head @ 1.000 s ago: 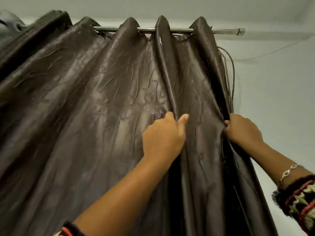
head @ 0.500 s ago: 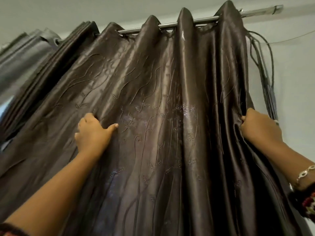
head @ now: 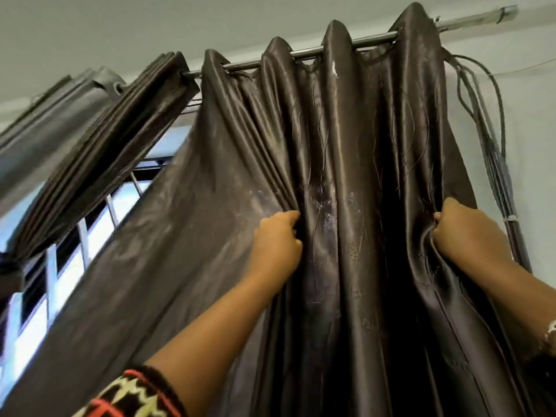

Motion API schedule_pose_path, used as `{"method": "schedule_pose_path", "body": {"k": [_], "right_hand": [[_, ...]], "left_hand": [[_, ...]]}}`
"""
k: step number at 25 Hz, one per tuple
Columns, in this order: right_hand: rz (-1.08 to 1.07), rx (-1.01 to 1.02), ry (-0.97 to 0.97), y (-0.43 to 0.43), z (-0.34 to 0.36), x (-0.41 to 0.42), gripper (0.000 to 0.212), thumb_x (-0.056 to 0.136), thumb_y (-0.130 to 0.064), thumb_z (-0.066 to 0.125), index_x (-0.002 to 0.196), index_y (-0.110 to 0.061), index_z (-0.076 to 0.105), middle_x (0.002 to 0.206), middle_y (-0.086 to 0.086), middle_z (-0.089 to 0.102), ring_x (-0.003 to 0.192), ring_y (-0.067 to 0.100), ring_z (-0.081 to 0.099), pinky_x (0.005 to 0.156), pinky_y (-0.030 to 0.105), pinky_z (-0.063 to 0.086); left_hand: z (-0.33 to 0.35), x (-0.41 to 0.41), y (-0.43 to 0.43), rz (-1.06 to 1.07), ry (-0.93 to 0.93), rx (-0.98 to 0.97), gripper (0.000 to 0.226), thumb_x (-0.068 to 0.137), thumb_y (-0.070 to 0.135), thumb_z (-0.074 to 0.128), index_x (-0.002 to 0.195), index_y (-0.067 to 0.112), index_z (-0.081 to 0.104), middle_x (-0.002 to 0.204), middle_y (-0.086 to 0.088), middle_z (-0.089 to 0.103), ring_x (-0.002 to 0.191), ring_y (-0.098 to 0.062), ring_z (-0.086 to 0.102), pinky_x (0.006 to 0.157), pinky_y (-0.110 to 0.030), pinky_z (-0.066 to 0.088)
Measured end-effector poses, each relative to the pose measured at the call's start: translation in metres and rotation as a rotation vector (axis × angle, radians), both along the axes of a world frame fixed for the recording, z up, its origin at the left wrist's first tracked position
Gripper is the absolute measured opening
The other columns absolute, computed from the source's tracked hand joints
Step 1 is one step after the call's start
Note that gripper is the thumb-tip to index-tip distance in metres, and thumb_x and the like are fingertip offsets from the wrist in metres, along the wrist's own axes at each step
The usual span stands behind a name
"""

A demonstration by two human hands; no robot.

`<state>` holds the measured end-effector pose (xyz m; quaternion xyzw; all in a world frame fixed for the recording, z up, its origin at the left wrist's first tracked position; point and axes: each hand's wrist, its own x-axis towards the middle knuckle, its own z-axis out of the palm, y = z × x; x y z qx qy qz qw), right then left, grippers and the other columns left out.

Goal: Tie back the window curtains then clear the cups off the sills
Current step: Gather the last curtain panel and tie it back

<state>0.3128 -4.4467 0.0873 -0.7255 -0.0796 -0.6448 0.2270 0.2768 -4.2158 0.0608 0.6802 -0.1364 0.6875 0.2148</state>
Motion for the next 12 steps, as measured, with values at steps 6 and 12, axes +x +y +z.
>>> {"method": "schedule_pose_path", "body": {"k": [6, 12], "right_hand": [[0.008, -0.001, -0.013, -0.002, -0.001, 0.009, 0.019, 0.094, -0.007, 0.039, 0.076, -0.006, 0.034, 0.066, 0.015, 0.042, 0.062, 0.029, 0.040, 0.057, 0.036, 0.029], [-0.011, 0.014, 0.005, -0.008, -0.006, 0.012, 0.033, 0.095, -0.008, 0.037, 0.065, -0.013, 0.024, 0.065, 0.012, 0.038, 0.069, 0.032, 0.043, 0.061, 0.039, 0.033]], "left_hand": [[0.015, -0.002, -0.099, -0.168, 0.084, 0.038, 0.021, 0.090, 0.003, 0.038, 0.097, -0.003, 0.057, 0.105, -0.024, 0.057, 0.097, -0.040, 0.054, 0.077, -0.037, 0.042], [0.006, 0.003, -0.080, -0.151, -0.016, 0.095, 0.019, 0.087, 0.012, 0.049, 0.099, 0.004, 0.062, 0.102, -0.018, 0.064, 0.099, -0.037, 0.056, 0.076, -0.037, 0.045]]}}
